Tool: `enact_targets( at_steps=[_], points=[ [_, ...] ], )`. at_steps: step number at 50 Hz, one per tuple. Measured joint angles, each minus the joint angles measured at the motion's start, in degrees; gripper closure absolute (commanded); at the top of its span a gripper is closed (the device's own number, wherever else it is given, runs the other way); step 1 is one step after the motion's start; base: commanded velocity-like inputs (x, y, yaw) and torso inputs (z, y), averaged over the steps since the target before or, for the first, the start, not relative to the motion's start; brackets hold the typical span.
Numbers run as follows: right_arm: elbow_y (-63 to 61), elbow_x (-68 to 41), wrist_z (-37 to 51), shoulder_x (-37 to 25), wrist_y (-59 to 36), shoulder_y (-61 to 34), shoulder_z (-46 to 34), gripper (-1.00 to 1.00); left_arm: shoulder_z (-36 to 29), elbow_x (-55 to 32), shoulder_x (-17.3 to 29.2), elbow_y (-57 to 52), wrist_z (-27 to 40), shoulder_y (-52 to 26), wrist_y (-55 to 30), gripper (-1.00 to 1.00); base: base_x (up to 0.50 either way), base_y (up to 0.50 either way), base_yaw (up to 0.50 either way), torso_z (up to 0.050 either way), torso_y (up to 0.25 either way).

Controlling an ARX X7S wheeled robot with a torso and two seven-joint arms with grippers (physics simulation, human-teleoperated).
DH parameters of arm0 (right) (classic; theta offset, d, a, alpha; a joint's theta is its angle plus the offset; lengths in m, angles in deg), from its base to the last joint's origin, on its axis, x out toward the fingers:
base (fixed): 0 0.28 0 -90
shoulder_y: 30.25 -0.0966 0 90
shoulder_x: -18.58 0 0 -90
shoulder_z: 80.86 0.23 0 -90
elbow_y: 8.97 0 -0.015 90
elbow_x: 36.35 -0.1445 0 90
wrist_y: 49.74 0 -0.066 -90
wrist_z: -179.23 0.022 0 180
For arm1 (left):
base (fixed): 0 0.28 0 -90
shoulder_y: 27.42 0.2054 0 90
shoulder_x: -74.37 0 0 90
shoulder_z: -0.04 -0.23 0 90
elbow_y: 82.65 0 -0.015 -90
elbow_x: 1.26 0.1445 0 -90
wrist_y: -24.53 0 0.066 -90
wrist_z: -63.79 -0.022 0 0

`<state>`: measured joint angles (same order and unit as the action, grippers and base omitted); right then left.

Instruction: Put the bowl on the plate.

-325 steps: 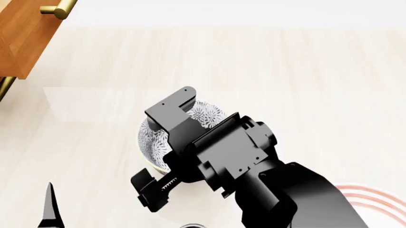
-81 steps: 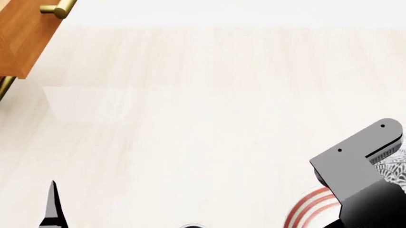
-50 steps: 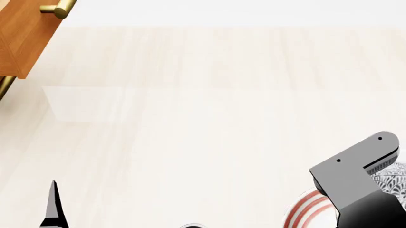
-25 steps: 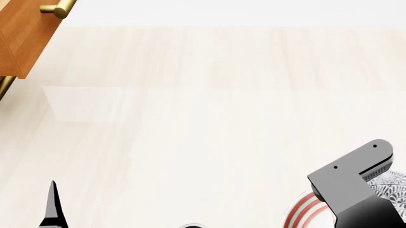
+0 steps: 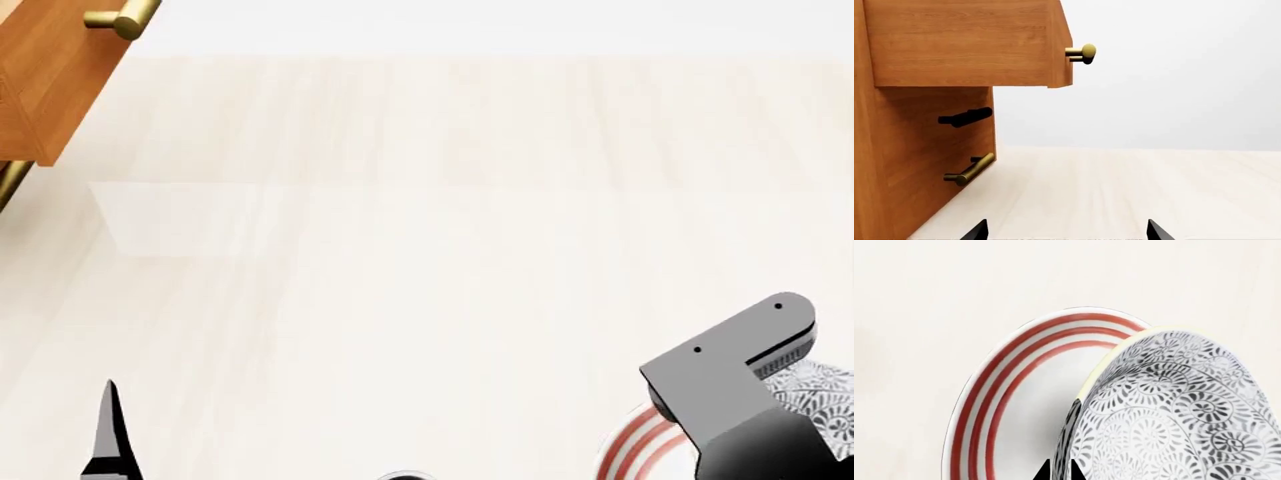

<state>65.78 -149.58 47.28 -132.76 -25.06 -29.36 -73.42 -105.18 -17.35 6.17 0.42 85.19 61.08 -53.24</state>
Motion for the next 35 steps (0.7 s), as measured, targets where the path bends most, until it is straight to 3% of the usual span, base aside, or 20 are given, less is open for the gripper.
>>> enact_targets(
  at_steps=[26,27,35],
  points=[
    [0.7,1.4,-1.4,0.4,1.0,1.3,-0.2,1.0,-0.1,-0.2,0.2,0.4,0.2,0.0,0.3,-1.0,0.0,0.0,0.0,0.0,0.0],
    [0.6,1.4,-1.4,0.3,1.1,1.3,-0.2,-1.0,-0.1,-0.2,0.2,0.4,0.2,0.0,0.3,-1.0,0.0,0.0,0.0,0.0,0.0],
    [0.5,1.8,-1.6,0.2,1.0,1.3,-0.2,-1.0,-0.2,-0.2,0.2,0.4,0.3,0.1,0.4,-1.0,0.0,0.0,0.0,0.0,0.0]
  ],
)
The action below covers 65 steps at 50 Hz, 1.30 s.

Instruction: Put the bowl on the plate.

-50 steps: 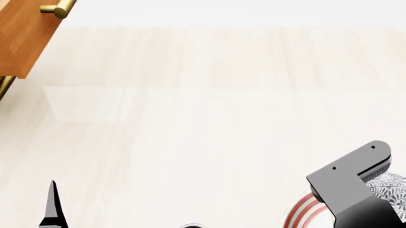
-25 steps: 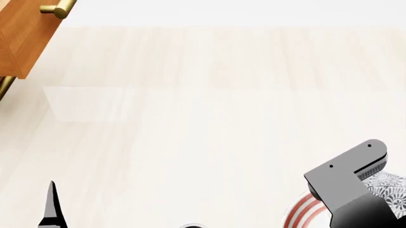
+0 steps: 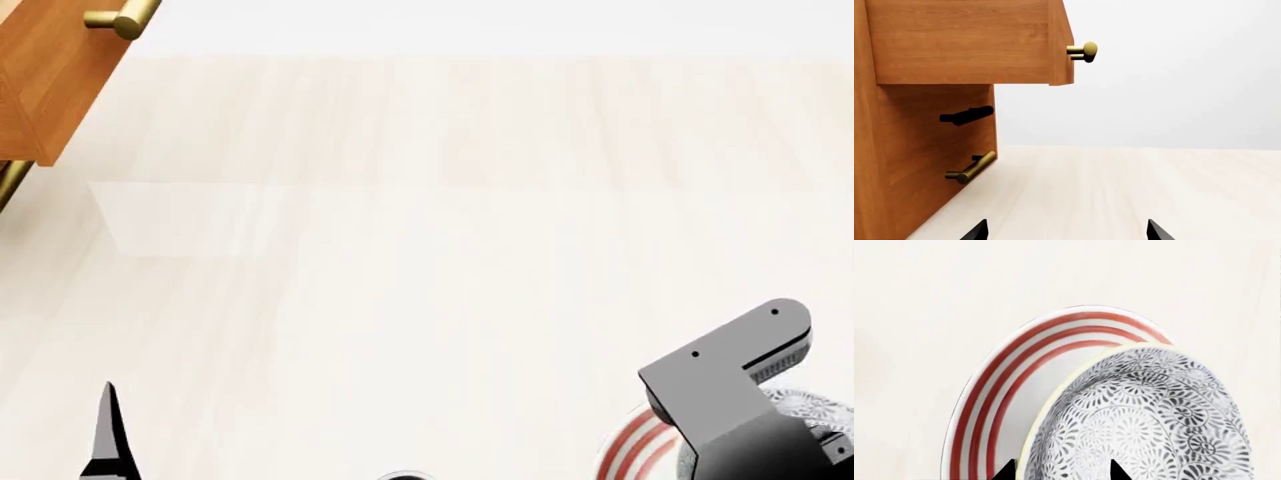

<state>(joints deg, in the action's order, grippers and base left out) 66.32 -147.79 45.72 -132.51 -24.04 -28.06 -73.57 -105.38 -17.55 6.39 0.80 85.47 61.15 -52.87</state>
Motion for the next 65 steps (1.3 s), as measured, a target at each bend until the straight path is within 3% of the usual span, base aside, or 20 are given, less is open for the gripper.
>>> enact_targets(
  at_steps=[28,65],
  points=[
    [-3.5,1.4,-4.0,-1.8,3.2,-0.2,2.9,-1.0,-0.3,-0.1,0.2,-0.1,0.3,0.1,0.2,-1.0,0.0,0.0,0.0,0.0,0.0],
    [-12.2,-1.0,-1.8,-2.9,4.2,-7.3,8.9,-1.0,-0.4,-0.4,0.7,-1.0,0.7,0.4,0.3,-1.0,0.0,0.0,0.0,0.0,0.0]
  ],
)
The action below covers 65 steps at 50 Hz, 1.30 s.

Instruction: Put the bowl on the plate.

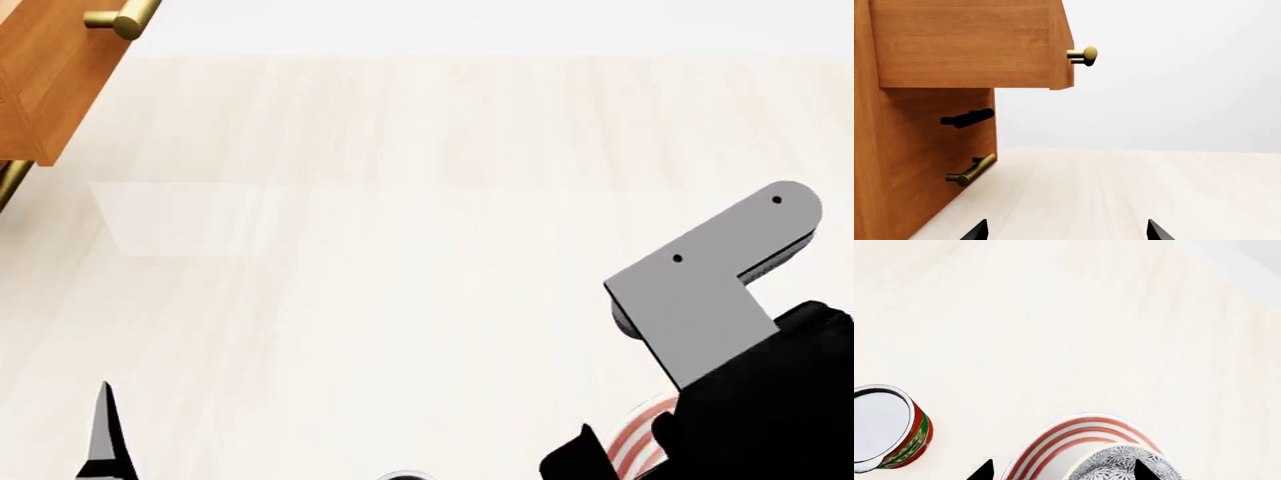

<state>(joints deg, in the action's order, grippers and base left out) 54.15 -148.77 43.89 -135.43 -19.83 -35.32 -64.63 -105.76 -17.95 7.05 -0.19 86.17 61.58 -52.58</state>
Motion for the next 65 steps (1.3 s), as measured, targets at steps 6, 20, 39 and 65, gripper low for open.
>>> enact_targets(
  at_steps=[6,20,39,65],
  points=[
    [-0.6,1.3,-0.4,0.4,0.6,-0.2,0.7,-1.0,0.0,0.0,0.1,-0.3,0.2,0.1,-0.1,-1.0,0.0,0.0,0.0,0.0,0.0],
    [-1.7,6.2,-1.8,1.3,2.2,0.0,1.9,-1.0,-0.1,0.0,0.2,-0.7,0.4,0.2,-0.1,-1.0,0.0,0.0,0.0,0.0,0.0],
    [-4.4,13.9,-4.6,1.7,4.3,0.1,3.7,-1.0,-0.5,0.2,0.5,-1.4,0.7,0.1,-0.6,-1.0,0.0,0.0,0.0,0.0,0.0],
    [-11.2,26.8,-8.9,1.0,5.9,0.4,4.7,-1.0,-1.0,0.6,0.7,-2.1,1.1,0.1,-1.0,-1.0,0.0,0.0,0.0,0.0,0.0]
  ],
)
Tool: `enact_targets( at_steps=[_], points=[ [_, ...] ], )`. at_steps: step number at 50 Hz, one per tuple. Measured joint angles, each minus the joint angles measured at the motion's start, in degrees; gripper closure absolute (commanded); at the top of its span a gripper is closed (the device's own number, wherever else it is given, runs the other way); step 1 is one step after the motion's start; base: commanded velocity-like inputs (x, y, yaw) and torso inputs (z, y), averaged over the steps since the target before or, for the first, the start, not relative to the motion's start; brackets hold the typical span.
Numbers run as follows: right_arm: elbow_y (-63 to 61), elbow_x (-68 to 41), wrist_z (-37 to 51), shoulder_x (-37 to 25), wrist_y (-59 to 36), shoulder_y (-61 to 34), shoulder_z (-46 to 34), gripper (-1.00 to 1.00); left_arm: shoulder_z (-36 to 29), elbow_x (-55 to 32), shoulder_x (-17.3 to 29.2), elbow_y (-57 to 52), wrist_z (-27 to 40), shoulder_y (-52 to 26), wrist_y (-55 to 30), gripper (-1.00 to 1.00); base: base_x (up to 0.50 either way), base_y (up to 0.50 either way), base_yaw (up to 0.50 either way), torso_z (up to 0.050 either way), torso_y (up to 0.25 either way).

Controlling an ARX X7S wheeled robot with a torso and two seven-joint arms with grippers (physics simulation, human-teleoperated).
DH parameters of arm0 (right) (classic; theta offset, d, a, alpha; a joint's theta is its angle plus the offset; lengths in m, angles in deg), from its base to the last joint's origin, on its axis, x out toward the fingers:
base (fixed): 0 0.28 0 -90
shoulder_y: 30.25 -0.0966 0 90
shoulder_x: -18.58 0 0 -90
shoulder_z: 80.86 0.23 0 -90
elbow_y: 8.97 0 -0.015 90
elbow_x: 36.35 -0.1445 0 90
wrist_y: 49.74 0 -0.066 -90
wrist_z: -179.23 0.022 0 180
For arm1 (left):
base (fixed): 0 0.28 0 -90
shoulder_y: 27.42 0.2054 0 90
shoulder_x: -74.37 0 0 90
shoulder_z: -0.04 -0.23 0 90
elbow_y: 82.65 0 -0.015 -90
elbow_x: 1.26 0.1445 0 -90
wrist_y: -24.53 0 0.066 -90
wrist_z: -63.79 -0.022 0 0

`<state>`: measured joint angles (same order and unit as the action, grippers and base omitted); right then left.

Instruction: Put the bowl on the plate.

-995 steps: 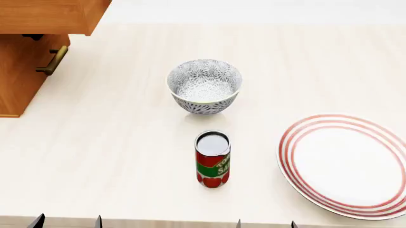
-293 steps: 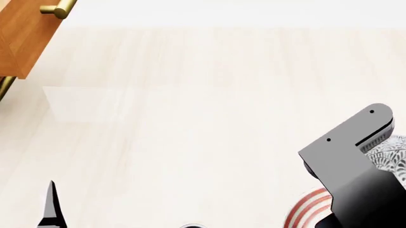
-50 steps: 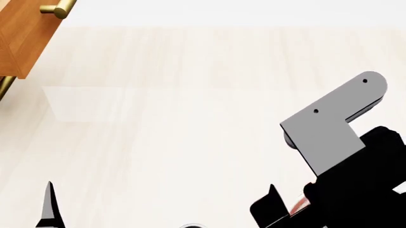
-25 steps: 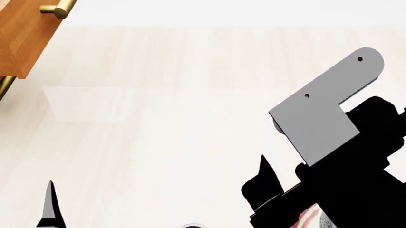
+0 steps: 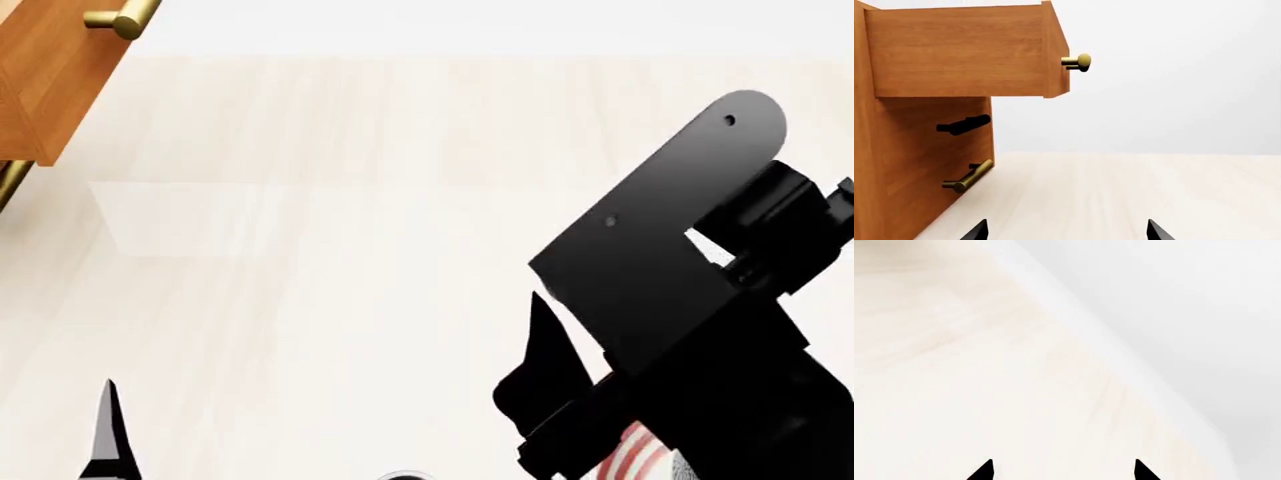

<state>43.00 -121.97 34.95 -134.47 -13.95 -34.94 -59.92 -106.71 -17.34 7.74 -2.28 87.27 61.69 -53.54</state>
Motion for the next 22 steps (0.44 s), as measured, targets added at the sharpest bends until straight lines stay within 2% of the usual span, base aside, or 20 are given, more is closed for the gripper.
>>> enact_targets(
  at_steps=[22],
  points=[
    [-3.3,7.9,-2.2,-1.4,4.7,1.8,1.0,-1.0,-0.3,0.1,0.1,-0.1,0.2,0.0,0.0,-1.0,0.0,0.0,0.0,0.0,0.0]
  ],
)
